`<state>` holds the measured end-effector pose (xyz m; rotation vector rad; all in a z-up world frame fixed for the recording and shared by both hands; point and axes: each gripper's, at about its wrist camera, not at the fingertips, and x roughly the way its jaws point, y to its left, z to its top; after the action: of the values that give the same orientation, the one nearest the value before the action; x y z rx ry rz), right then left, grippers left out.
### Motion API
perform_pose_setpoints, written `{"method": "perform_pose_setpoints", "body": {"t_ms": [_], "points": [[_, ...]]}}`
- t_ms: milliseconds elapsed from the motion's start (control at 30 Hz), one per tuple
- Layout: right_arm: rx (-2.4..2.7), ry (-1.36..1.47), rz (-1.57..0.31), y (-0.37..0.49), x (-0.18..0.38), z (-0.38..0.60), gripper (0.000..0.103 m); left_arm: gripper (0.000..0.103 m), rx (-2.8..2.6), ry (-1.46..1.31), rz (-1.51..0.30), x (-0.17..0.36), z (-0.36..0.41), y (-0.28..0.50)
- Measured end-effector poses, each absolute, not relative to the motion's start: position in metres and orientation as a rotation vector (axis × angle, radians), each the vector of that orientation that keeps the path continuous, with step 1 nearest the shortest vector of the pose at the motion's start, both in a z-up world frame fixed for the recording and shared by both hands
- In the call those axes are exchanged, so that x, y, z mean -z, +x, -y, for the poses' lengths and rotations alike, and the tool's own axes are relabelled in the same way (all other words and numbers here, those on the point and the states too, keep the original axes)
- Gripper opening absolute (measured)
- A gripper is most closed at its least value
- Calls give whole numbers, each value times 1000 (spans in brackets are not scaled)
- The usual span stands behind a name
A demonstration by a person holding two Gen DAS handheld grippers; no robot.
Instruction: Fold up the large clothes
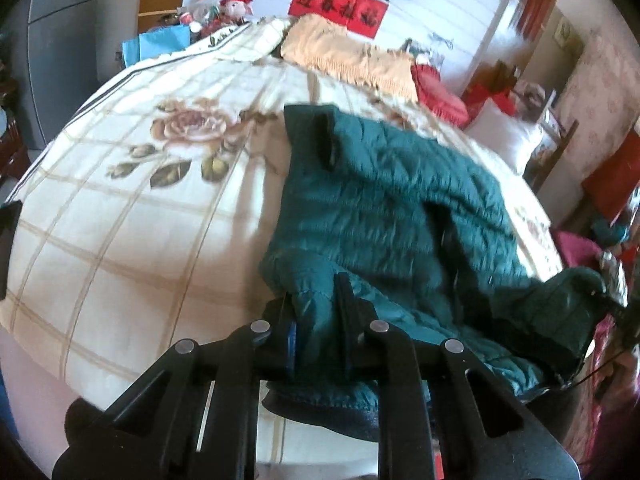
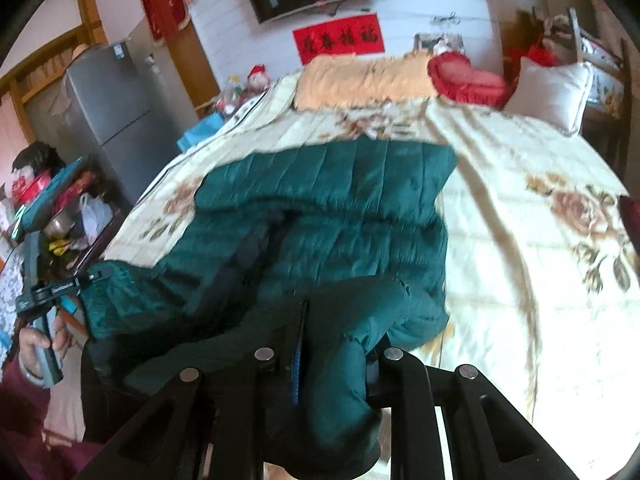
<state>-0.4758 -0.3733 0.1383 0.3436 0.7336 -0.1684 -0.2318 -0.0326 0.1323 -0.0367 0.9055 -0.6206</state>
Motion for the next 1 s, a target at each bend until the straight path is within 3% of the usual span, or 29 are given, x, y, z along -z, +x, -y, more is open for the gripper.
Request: {"method": "perform_pose_setpoints", "body": {"t_ms": [433, 1000], "points": [[258, 368, -673, -426, -155, 416, 18, 15, 584, -76, -792, -174, 79, -177], [367, 363, -698, -357, -158, 462, 18, 15, 508, -33, -778, -183, 129, -117]]}}
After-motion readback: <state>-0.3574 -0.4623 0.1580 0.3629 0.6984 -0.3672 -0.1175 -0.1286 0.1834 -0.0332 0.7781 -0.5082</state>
